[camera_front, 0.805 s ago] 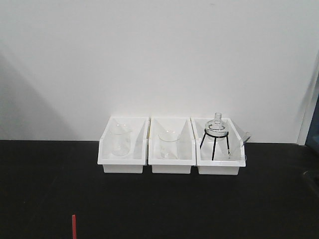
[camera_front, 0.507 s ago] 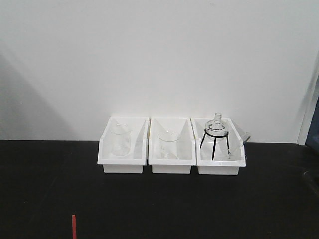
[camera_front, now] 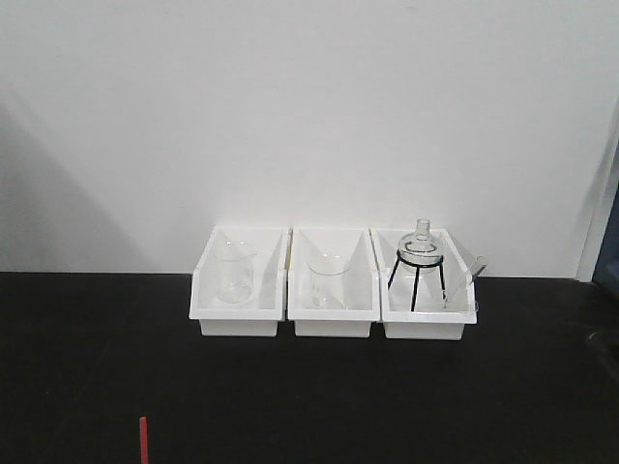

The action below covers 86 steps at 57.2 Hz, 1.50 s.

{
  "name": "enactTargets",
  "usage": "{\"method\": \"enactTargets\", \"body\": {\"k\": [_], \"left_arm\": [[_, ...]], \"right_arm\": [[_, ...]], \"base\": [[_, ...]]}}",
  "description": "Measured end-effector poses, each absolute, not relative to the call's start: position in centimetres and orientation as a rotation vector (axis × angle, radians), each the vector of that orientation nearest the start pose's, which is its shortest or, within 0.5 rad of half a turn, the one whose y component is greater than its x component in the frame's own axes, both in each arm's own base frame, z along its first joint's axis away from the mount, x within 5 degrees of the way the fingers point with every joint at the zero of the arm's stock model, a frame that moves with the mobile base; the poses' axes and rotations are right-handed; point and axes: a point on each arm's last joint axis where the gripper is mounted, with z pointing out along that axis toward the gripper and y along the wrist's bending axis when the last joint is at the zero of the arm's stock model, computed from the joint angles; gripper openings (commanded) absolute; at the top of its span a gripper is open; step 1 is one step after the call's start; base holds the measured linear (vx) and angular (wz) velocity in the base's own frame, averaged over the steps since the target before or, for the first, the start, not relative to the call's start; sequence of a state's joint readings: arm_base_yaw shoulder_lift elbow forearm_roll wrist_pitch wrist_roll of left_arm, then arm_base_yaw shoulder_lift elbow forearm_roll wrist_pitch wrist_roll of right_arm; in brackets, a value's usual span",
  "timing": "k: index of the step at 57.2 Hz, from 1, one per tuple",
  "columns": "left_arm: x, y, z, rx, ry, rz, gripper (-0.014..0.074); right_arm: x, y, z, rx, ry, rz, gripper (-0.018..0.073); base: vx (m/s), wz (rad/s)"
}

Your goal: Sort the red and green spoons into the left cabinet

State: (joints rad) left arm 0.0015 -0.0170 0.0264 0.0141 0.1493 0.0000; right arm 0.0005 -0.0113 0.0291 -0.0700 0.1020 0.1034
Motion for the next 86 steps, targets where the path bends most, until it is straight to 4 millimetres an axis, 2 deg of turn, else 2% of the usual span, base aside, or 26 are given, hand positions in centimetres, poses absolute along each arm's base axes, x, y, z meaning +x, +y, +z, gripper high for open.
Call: {"method": "enactTargets", "body": {"k": [28, 42, 60, 69, 77, 86], "left_arm": [[5.6, 0.0, 19.6, 0.009, 1.592, 0.013, -0.0006], [5.5, 0.0, 21.2, 0.009, 1.422, 0.012, -0.0006], [4.8, 0.0, 23.7, -0.005, 1.128, -0.013, -0.0006], [4.6, 0.0, 24.0, -0.012, 1.088, -0.026, -0.0006], [4.6, 0.0, 24.3, -0.029, 1.107, -0.053, -0.0006], [4.2, 0.0, 26.5, -0.034, 1.146, -0.055, -0.0006]], "right_arm": [[5.7, -0.1, 19.5, 0.032, 1.603, 0.021, -0.0009], [5.7, -0.1, 19.6, 0.031, 1.59, 0.021, -0.0009], [5.6, 0.0, 20.6, 0.022, 1.48, 0.028, -0.0009], [5.6, 0.0, 20.7, 0.037, 1.473, 0.043, -0.0006], [5.2, 0.0, 23.0, 0.047, 1.435, 0.053, -0.0004], [4.5, -0.1, 26.0, 0.053, 1.477, 0.048, -0.0001]], "base": [[0.0, 0.0], [0.0, 0.0], [0.0, 0.0], [0.0, 0.0], [0.0, 0.0], [0.0, 0.0]]}}
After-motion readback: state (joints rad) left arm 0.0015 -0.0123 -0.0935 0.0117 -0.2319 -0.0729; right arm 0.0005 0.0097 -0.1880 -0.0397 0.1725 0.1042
